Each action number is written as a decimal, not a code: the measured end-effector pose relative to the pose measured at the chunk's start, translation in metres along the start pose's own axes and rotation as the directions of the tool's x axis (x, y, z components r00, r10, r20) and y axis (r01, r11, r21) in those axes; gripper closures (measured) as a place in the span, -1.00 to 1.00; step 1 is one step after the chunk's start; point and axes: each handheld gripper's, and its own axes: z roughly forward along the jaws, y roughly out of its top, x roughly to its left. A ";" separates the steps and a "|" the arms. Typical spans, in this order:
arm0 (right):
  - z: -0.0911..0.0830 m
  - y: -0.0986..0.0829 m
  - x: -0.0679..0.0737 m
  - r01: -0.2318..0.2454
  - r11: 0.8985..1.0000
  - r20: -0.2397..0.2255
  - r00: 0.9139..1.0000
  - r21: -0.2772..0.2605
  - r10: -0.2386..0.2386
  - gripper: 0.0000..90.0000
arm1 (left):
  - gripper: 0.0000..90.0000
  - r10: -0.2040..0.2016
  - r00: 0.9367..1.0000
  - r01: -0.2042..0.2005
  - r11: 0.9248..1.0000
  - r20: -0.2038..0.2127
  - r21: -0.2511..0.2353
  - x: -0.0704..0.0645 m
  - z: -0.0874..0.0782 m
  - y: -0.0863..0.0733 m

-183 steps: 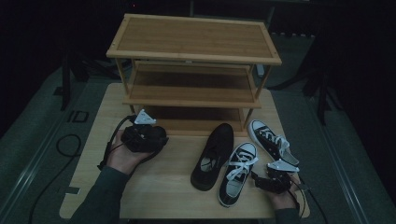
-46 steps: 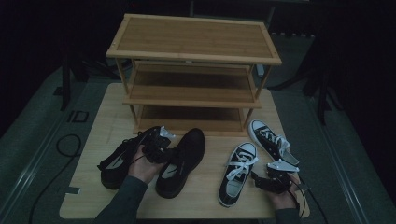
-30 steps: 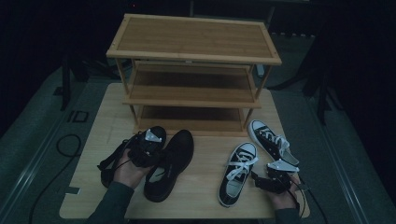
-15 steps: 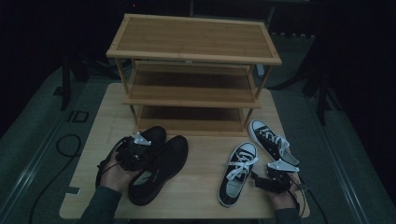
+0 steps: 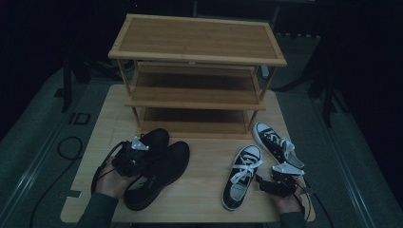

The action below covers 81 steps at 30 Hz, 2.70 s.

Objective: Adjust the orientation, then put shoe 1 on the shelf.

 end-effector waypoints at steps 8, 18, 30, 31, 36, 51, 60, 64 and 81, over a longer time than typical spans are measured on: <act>0.000 0.000 0.000 0.000 1.000 0.000 1.000 0.000 0.000 -0.45 | 0.90 0.005 1.000 -0.005 1.000 0.008 0.009 0.006 -0.005 -0.007; 0.000 0.000 0.000 0.000 1.000 0.000 1.000 0.000 0.000 -0.45 | 0.84 -0.004 1.000 0.004 1.000 -0.010 0.020 0.010 -0.012 -0.011; 0.000 0.000 0.000 -0.001 1.000 0.000 1.000 0.000 0.001 -0.45 | 0.29 0.028 0.997 -0.027 0.999 -0.074 0.018 0.008 -0.024 -0.012; 0.000 0.000 0.000 0.000 1.000 0.000 1.000 0.000 0.000 -0.45 | 0.23 0.031 0.996 -0.030 0.999 -0.087 0.016 0.007 -0.024 -0.012; 0.000 0.000 0.000 0.000 1.000 0.000 1.000 0.000 0.000 -0.45 | -0.06 0.024 0.993 -0.024 1.000 -0.115 0.000 0.008 -0.031 -0.012; 0.000 0.000 0.000 0.000 1.000 0.000 1.000 0.000 0.000 -0.45 | -0.54 -0.016 0.998 0.015 1.000 -0.061 -0.018 0.025 -0.025 -0.017; 0.000 0.000 0.000 -0.001 1.000 0.000 1.000 0.000 0.001 -0.45 | -0.56 -0.040 0.999 0.040 0.999 -0.007 -0.006 0.036 -0.018 -0.023; 0.000 0.000 0.000 -0.001 1.000 0.000 1.000 0.000 0.001 -0.45 | -0.56 -0.014 1.000 0.014 1.000 0.017 0.008 0.036 -0.017 -0.024; 0.000 0.000 0.000 -0.001 1.000 0.000 1.000 0.000 0.001 -0.45 | -0.13 0.008 0.998 -0.009 1.000 0.062 0.020 0.040 -0.008 -0.021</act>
